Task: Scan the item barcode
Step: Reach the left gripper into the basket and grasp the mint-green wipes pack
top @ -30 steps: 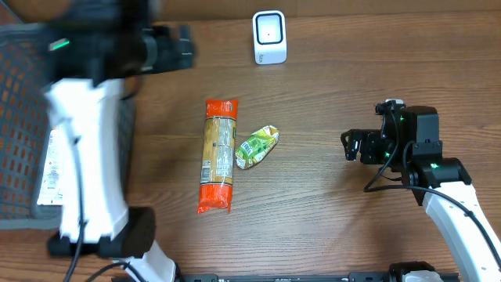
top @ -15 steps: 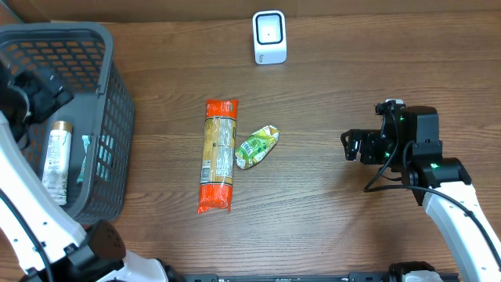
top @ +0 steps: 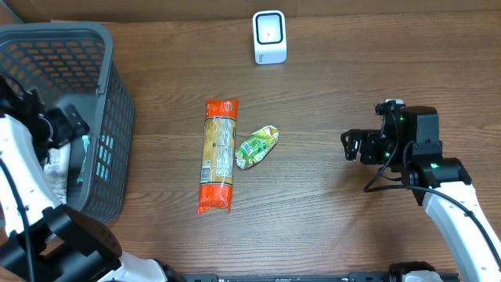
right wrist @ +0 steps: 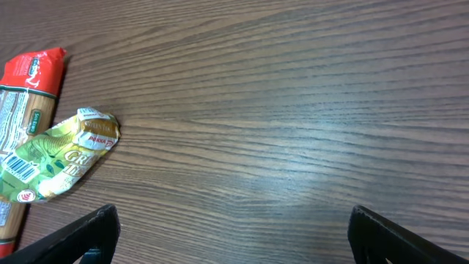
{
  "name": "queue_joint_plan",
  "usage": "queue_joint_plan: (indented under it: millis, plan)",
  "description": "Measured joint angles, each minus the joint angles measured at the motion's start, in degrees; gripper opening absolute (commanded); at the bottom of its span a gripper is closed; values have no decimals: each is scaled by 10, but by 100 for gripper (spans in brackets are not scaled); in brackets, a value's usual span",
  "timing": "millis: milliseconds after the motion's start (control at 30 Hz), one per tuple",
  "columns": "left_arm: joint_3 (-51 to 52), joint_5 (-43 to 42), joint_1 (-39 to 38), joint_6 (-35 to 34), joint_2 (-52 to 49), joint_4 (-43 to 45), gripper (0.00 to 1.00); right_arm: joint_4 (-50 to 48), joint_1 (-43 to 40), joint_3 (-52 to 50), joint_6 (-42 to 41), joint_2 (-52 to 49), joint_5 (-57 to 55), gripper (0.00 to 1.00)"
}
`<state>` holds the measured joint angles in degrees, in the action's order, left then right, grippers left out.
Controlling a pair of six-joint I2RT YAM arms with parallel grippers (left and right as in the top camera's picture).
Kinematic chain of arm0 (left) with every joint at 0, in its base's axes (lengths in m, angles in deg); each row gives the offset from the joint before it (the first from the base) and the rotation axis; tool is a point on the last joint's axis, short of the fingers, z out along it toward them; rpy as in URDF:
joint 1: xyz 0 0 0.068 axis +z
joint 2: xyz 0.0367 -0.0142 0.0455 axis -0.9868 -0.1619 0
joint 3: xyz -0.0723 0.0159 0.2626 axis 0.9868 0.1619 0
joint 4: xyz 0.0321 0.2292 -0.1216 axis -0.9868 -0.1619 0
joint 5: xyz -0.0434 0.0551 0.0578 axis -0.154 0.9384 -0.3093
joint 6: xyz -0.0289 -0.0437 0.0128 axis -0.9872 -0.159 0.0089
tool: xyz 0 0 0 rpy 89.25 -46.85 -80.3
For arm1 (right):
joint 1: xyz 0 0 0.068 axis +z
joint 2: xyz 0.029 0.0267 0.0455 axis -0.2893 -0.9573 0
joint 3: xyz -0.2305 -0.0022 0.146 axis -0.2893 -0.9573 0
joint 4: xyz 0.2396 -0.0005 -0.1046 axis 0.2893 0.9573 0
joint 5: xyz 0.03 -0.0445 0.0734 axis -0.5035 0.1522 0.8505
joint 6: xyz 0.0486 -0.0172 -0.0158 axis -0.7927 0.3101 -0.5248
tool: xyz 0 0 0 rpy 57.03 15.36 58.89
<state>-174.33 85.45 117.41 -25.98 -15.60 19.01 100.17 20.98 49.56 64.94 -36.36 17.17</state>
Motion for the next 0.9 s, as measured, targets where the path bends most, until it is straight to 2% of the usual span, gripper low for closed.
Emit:
queue_joint_plan:
  millis: [333, 633, 700, 733, 833, 867, 900]
  plan:
    - [212, 0, 0, 51, 0, 186, 100, 0, 0, 0, 0, 0, 0, 100]
    - [317, -2, 0, 64, 0, 332, 98, -2, 0, 0, 0, 0, 0, 100]
    - [330, -2, 0, 64, 0, 345, 85, -3, 0, 0, 0, 0, 0, 100]
    - [335, 3, 0, 64, 0, 349, 73, -2, 0, 0, 0, 0, 0, 100]
    - [339, 2, 0, 68, 3, 352, 16, -2, 0, 0, 0, 0, 0, 100]
    - [339, 2, 0, 68, 3, 353, 8, -2, 0, 0, 0, 0, 0, 100]
    - [339, 1, 0, 68, 4, 353, 4, -2, 0, 0, 0, 0, 0, 100]
